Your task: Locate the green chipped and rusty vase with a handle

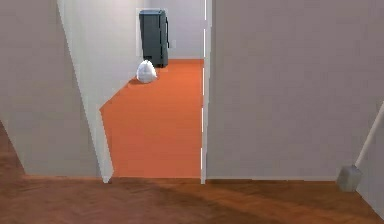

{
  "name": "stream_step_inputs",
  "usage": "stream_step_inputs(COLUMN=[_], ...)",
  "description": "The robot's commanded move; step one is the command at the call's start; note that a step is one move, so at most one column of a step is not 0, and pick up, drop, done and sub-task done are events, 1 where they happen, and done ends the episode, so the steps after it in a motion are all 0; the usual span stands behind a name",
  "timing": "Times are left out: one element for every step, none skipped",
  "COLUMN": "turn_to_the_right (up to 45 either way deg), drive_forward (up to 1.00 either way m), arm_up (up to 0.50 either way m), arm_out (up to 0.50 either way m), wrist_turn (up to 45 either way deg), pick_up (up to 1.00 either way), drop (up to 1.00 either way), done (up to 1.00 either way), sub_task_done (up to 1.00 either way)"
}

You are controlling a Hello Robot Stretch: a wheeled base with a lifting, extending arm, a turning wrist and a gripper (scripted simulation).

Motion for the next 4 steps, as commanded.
stream_step_inputs(turn_to_the_right=[-45.0,-36.0,0.0,-24.0], drive_forward=[0.0,0.0,0.35,0.0], arm_up=[0.0,0.0,0.0,0.0], arm_out=[0.0,0.0,0.0,0.0], wrist_turn=[0.0,0.0,0.0,0.0], pick_up=[0.0,0.0,0.0,0.0], drop=[0.0,0.0,0.0,0.0], done=[0.0,0.0,0.0,0.0], sub_task_done=[0.0,0.0,0.0,0.0])
